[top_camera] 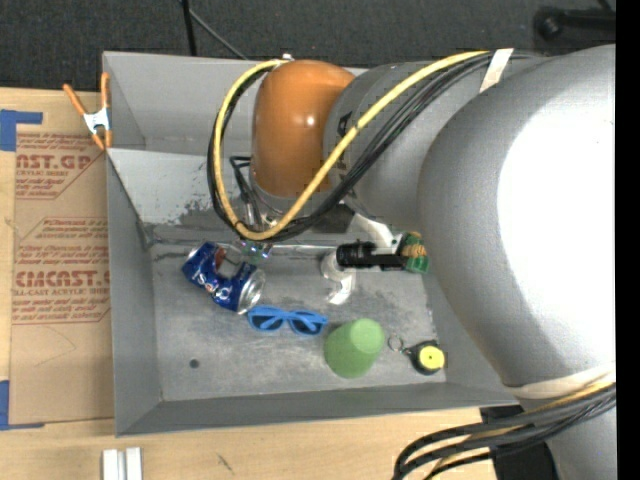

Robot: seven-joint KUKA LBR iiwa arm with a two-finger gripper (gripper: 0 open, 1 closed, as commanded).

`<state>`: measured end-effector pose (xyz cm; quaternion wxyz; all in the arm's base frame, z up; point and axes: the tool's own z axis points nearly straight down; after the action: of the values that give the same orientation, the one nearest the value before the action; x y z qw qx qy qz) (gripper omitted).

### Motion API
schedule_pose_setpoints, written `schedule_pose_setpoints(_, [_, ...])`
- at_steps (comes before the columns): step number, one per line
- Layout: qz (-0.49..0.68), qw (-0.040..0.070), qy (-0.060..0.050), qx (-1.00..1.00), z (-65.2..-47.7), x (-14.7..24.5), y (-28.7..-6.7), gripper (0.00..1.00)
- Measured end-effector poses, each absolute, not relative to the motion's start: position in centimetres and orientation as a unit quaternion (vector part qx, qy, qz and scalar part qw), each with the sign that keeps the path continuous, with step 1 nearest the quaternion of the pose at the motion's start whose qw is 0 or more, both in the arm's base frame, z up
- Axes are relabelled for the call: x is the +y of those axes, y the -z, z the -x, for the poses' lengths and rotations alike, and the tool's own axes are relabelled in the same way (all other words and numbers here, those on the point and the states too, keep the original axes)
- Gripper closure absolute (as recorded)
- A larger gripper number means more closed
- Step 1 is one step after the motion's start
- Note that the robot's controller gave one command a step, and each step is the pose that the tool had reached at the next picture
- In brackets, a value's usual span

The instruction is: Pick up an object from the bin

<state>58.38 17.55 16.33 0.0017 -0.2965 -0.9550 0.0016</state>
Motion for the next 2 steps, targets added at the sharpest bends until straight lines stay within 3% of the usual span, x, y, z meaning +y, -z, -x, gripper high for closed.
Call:
schedule_pose_setpoints(1, [0.323, -0.001, 0.001, -0.946, -55.4, 17.2, -21.5, 1.00])
schedule_pose_setpoints(2, [0.362, 0.002, -0.003, -0.932, -55.3, 15.9, -14.4, 1.00])
